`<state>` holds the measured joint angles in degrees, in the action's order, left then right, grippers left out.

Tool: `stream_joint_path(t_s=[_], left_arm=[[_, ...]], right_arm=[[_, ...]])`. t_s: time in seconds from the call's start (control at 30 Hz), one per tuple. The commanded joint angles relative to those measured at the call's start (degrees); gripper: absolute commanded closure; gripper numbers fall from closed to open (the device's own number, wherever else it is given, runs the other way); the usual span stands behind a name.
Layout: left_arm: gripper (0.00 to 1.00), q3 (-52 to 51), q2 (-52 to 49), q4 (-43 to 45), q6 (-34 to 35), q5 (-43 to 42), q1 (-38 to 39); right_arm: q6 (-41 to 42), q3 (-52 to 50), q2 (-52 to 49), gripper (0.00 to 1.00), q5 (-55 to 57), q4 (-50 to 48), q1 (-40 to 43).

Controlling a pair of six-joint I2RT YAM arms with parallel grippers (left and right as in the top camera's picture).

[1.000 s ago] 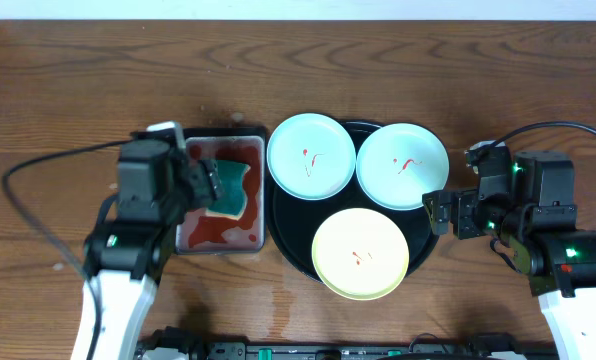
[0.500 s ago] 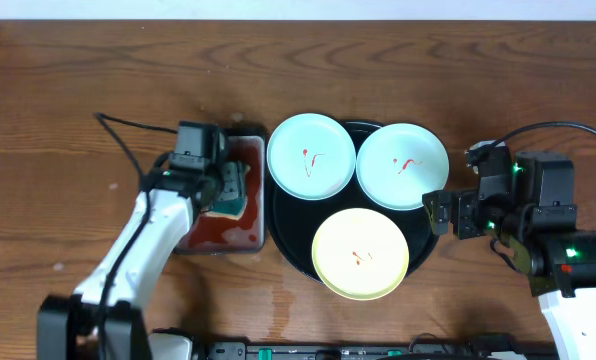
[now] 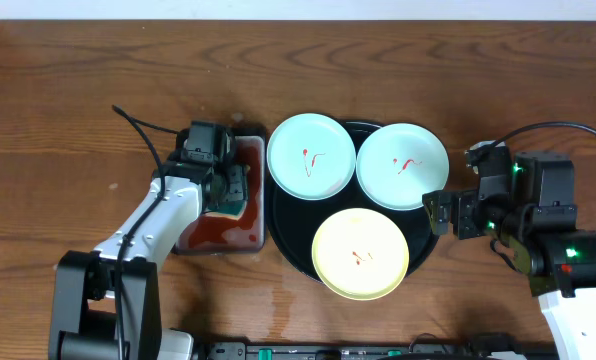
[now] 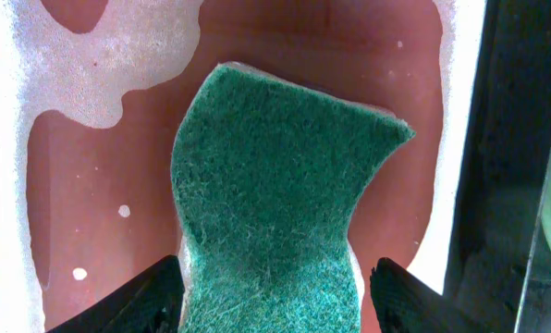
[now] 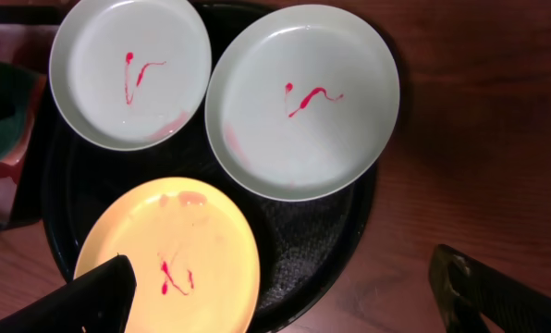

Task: Clean dirty plates on tray and stack at the side
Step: 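Dip and rub the green sponge in the soapy basin with left gripper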

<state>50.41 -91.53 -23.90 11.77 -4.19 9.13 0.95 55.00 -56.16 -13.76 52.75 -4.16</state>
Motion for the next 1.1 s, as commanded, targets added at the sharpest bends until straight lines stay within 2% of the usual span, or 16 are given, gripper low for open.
stream_joint_path(t_s=[0.0,0.37,0.5,0.57,0.73,1.07], left_arm=[[0.35,0.8,-0.2,0.3,-0.5,0.1,0.1],[0.42,0.7,-3.7,1.1,-0.5,0.1,0.3],[0.55,0.7,-5.6,1.1,-0.5,0.1,0.3],[0.67,0.7,-6.0,1.1,-0.5,0.1,0.3],[0.92,0.7,-5.6,0.7,-0.5,0.1,0.3],[0.92,0.7,-0.5,-5.0,-0.5,0.1,0.3]], right_arm=[[-0.8,1.1,-0.1,0.01,-0.7,0.2,0.4],[-0.8,1.1,-0.1,0.01,-0.7,0.2,0.4],[-0.8,1.1,-0.1,0.01,-0.7,0.2,0.4],[-0.8,1.1,-0.1,0.01,-0.7,0.2,0.4],[-0.8,1.1,-0.1,0.01,-0.7,0.4,0.4],[-0.8,1.1,-0.1,0.01,-0.7,0.9,0.4]])
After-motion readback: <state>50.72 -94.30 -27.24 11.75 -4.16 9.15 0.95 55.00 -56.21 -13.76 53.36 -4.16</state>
